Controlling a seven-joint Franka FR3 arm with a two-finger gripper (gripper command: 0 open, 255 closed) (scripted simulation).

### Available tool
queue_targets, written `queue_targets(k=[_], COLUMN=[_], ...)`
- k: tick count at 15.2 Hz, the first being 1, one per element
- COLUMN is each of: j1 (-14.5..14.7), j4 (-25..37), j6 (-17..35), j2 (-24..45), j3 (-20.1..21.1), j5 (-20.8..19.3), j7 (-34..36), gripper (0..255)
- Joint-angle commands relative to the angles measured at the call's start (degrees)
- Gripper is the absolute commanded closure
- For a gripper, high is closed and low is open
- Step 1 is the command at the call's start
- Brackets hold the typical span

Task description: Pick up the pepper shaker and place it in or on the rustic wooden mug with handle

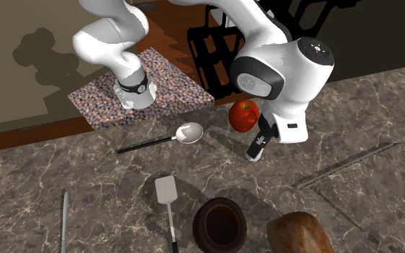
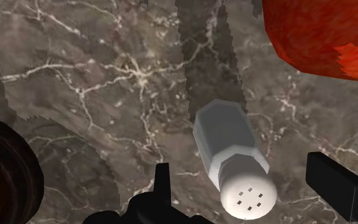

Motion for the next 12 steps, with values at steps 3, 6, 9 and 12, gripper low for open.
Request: queue_targets(k=[3,6,9,12], j1=[0.0,0.0,0.0,-0.02], j4=[0.0,-0.01,-0.04,0.28], j6=[0.01,0.01,0.03,-0.66], j2=[0.0,-0.01,-0.01,-0.41], j3=[0.0,0.0,0.0,0.04], j5=[0.0,0.0,0.0,0.19], j7=[0.0,0.0,0.0,-0.17], gripper=[255,255,255,255])
